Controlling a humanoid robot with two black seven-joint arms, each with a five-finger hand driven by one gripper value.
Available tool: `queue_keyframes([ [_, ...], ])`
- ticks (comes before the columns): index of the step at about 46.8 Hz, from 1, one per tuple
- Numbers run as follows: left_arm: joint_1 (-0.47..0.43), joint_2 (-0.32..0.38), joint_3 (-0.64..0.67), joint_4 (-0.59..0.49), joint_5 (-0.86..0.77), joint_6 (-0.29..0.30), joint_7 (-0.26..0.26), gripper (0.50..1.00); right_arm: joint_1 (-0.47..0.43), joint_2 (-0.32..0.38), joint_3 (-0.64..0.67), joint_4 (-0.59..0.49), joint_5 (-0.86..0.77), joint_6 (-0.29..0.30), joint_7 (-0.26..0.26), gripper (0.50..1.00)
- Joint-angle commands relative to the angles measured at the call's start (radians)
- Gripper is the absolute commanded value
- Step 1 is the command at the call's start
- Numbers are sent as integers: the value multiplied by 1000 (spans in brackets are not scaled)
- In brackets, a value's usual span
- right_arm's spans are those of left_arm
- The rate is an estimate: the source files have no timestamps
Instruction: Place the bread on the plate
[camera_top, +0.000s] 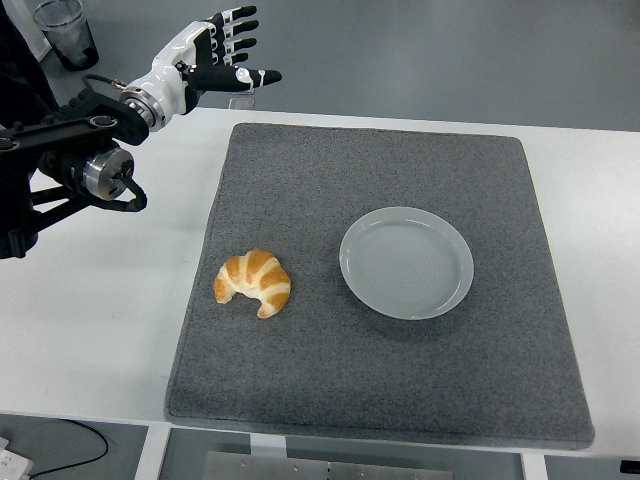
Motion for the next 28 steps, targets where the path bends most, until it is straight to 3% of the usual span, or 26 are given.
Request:
queue_keyframes([
  [1,-28,46,62,-71,48,-19,0,1000,0,0,0,0,0,0,0,952],
  [11,-74,129,194,-156,211,-41,0,1000,0,0,0,0,0,0,0,952],
  [19,-108,218,235,-179,324,-175,0,1000,0,0,0,0,0,0,0,952],
  [28,-109,275,238,-191,438,-264,0,1000,0,0,0,0,0,0,0,952],
])
